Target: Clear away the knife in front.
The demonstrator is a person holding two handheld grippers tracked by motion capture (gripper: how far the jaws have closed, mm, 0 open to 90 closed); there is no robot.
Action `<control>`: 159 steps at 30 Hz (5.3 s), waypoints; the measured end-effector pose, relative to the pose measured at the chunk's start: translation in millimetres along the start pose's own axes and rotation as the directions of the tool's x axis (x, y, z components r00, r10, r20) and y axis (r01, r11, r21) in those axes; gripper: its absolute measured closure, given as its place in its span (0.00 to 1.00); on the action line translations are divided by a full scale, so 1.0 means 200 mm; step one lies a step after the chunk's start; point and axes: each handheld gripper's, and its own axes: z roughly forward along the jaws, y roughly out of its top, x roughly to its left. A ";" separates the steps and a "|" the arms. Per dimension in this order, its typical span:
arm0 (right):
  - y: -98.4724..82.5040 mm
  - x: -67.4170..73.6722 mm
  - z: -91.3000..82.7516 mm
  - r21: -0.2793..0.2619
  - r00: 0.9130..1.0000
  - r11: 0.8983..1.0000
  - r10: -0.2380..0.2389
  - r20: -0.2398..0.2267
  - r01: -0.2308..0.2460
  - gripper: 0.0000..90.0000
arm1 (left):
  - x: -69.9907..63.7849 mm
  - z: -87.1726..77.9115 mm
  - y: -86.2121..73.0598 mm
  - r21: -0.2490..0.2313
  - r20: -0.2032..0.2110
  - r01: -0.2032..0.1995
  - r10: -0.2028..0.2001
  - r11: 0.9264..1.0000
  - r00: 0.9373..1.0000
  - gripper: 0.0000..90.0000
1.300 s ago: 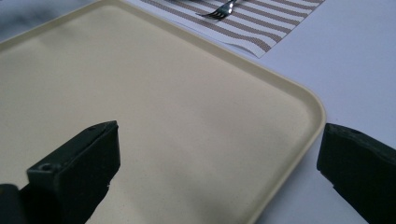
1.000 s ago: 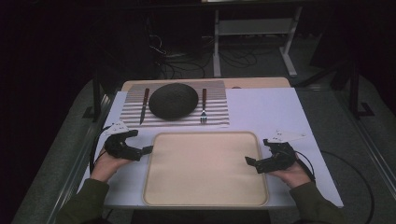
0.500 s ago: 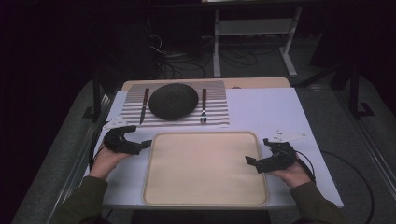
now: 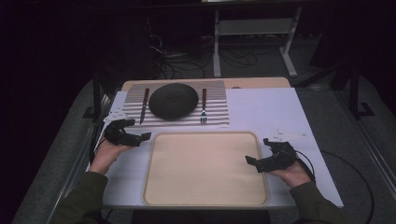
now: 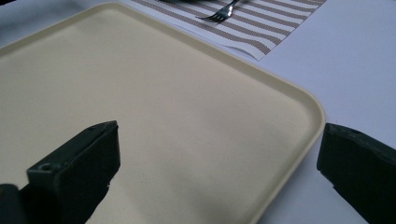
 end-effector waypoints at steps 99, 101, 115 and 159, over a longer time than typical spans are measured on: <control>0.01 0.00 0.01 0.001 1.000 1.000 -0.013 0.002 0.013 0.00 | 0.56 0.43 0.29 0.008 -0.235 0.107 -0.102 0.994 0.967 0.50; 0.01 0.00 0.01 0.000 1.000 1.000 -0.013 0.000 0.013 0.00 | 0.57 0.45 0.28 0.014 -0.244 0.109 -0.102 0.994 0.964 0.52; 0.01 0.00 0.00 -0.006 1.000 1.000 -0.006 -0.001 0.006 0.00 | 0.61 0.52 0.25 0.028 -0.300 0.157 -0.141 0.987 0.944 0.65; 0.01 -0.01 0.00 -0.012 1.000 1.000 -0.003 -0.002 0.003 0.00 | 0.61 0.65 0.19 0.103 -0.374 0.164 -0.115 0.981 0.920 0.78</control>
